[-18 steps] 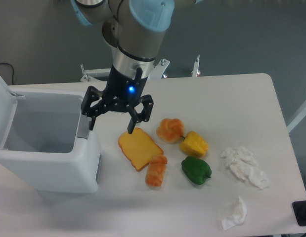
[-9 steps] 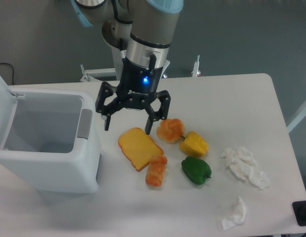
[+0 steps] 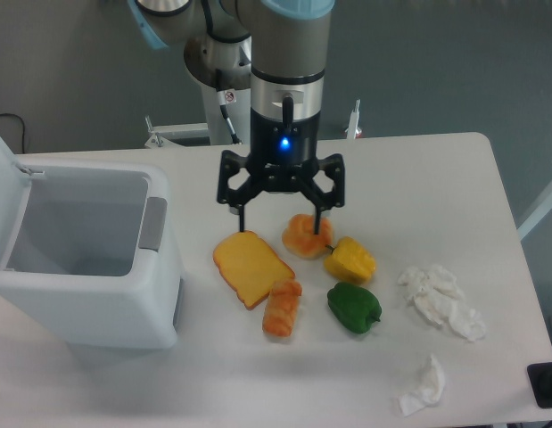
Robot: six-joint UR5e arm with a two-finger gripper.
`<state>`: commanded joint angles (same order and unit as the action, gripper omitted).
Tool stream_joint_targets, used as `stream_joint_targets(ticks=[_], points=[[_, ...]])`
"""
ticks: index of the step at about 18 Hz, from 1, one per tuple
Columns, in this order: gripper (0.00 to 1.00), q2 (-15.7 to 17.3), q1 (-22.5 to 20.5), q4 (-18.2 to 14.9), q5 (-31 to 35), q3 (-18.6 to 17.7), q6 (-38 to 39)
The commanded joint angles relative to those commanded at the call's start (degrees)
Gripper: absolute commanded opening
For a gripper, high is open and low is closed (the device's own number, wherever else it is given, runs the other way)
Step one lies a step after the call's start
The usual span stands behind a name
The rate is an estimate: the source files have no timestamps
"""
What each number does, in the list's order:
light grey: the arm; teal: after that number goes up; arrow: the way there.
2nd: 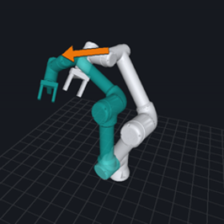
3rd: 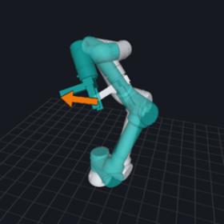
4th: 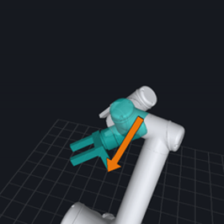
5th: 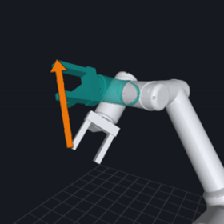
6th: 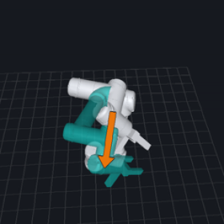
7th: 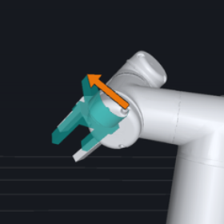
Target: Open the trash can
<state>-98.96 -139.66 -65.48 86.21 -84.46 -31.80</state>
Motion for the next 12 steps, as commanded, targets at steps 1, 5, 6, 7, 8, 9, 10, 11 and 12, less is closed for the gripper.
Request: stream_joint_targets(ticks=[1,5,6,7,8,9,10,11,12], points=[[1.00,0.00,0.00,-0.17,1.58,-0.18,-2.02],[1.00,-0.09,-0.17,-0.26,7.30,-1.23,-10.11],[1.00,-0.18,-0.26,-0.26,8.01,-1.32,-11.52],[1.00,-0.52,-0.26,-0.26,8.62,-1.41,-12.23],[1.00,-0.79,-0.44,-0.26,9.15,-1.50,-12.67],[1.00,-0.88,-0.44,-0.18,9.68,-1.50,-12.85],[1.00,-0.88,-0.53,-0.18,9.94,-1.50,-12.85],[1.00,-0.88,-0.61,-0.18,10.03,-1.50,-12.85],[1.00,-1.05,-0.62,-0.18,10.03,-1.50,-12.94]])
